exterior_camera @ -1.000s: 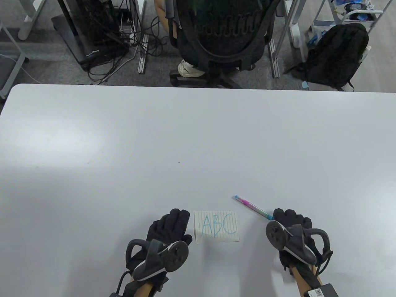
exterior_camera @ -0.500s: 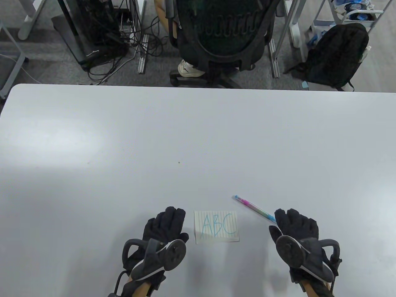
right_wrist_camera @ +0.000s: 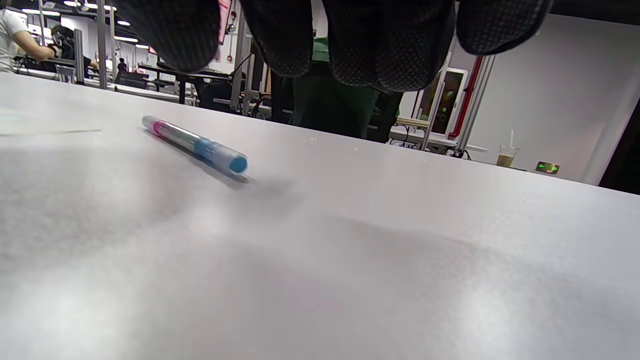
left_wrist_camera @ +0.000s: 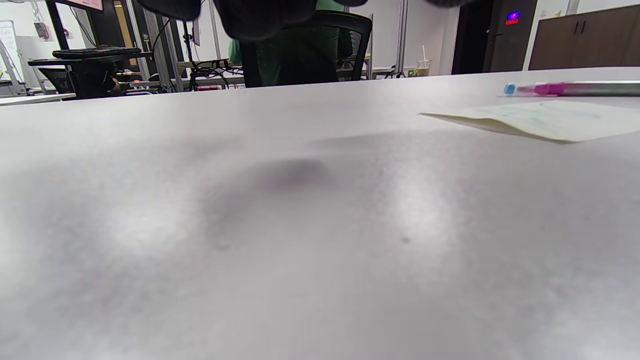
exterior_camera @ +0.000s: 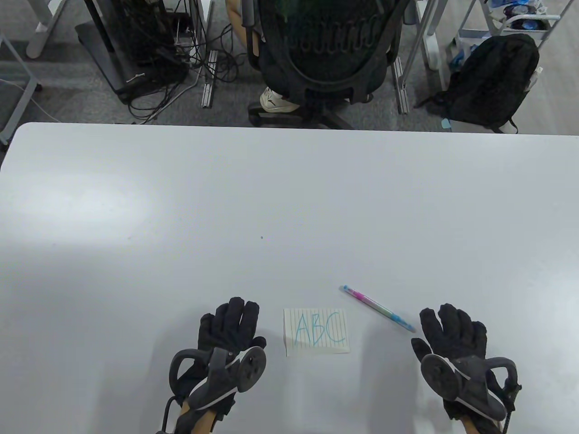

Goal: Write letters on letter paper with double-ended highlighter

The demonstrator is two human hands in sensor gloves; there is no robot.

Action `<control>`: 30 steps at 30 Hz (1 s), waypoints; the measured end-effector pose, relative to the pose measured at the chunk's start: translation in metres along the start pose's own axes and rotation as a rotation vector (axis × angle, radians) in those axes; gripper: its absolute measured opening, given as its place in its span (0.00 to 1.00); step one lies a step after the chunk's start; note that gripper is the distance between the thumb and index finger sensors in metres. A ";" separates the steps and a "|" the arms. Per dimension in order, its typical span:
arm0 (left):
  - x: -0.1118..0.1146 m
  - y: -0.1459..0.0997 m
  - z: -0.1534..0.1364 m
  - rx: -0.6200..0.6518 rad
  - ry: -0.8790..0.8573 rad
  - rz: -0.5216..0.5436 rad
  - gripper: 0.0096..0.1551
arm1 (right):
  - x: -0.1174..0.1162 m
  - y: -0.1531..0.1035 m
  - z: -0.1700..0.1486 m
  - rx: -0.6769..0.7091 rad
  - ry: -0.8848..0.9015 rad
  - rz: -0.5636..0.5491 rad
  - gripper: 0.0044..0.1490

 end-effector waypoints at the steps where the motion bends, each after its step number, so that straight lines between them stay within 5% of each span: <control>1: 0.001 0.000 -0.001 -0.005 0.002 -0.005 0.42 | -0.001 0.000 -0.001 -0.002 -0.007 0.002 0.43; 30: 0.011 0.003 -0.008 -0.033 0.066 -0.059 0.46 | -0.012 0.001 -0.003 0.015 -0.048 0.046 0.50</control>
Point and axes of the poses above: the tracker on the back of each hand, its own z axis roughly to the thumb side, its own y axis roughly from the wrist to the fingertips, x = y × z, the point moved 4 cm from there along y, roughly from the wrist to the fingertips, and after that the axes turned 4 degrees about z, right-handed, at the moved point
